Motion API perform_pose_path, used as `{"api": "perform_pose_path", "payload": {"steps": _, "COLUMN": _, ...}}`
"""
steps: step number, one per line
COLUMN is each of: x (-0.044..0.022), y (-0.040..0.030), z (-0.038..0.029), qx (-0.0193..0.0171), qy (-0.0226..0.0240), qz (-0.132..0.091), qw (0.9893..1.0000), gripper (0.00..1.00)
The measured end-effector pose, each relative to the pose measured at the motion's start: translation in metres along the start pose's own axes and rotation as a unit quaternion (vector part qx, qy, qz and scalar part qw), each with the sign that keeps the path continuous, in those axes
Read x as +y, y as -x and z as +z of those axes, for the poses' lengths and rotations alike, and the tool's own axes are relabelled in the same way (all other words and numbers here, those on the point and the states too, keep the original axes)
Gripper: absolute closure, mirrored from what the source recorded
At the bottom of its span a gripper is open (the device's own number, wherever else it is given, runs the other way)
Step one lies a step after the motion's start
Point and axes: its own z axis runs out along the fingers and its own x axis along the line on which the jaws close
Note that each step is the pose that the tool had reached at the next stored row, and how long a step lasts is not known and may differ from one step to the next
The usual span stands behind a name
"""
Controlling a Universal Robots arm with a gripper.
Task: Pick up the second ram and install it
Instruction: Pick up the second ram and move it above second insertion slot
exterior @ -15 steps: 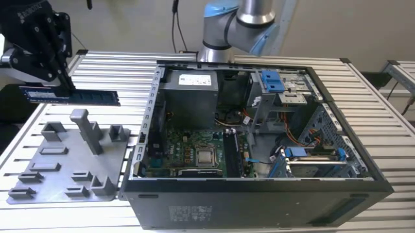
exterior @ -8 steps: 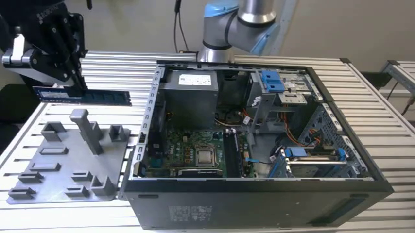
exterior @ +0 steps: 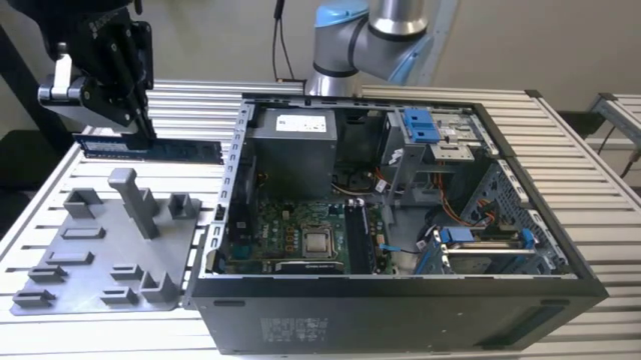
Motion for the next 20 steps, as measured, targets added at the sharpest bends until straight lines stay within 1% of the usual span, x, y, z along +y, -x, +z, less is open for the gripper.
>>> {"api": "perform_pose_path", "payload": {"steps": 20, "x": -0.0475, "y": 0.0018, "z": 0.0008, "qx": 0.0001, "qy": 0.0032, "qz": 0.0, "qw": 1.0, "gripper": 0.86}}
